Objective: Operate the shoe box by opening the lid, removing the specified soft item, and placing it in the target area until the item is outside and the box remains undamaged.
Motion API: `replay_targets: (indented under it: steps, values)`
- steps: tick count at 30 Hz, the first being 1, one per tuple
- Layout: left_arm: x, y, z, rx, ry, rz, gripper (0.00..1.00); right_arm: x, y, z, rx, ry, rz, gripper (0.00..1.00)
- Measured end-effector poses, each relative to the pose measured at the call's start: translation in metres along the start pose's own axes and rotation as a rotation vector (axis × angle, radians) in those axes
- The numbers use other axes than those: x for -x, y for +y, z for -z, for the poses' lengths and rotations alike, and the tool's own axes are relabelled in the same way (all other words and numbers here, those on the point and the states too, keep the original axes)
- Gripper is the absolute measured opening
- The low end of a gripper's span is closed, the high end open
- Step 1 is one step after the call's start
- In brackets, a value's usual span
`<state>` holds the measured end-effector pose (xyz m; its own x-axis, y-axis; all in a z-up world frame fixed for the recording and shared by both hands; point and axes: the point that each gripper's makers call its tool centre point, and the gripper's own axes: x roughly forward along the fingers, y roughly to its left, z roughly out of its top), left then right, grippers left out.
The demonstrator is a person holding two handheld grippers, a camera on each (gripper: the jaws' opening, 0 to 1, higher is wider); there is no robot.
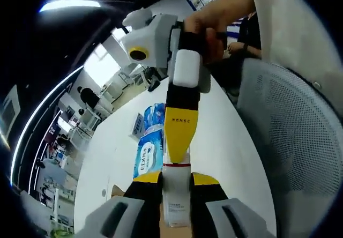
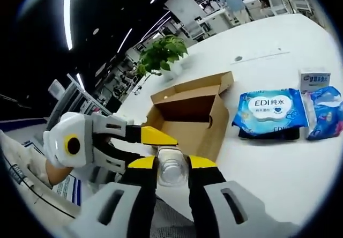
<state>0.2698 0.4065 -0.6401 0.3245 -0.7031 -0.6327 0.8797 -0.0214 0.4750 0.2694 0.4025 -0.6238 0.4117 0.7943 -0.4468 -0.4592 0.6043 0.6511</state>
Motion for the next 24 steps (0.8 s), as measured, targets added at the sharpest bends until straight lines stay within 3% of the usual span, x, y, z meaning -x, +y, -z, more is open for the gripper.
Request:
replay_targets:
  steps: [9,19,24]
  values:
    - [0.0,0.003,-0.002,0.021,-0.046,-0.015,0.2,0.002,0.0,-0.004,0.0,0.002,0.002,0.18]
    - [0.001,0.011,-0.004,0.034,-0.06,-0.039,0.3,0.005,0.001,-0.012,0.086,0.017,0.004,0.17]
    - [0.005,0.018,0.005,0.052,-0.042,-0.055,0.33,0.007,-0.003,-0.018,0.134,0.025,0.022,0.17]
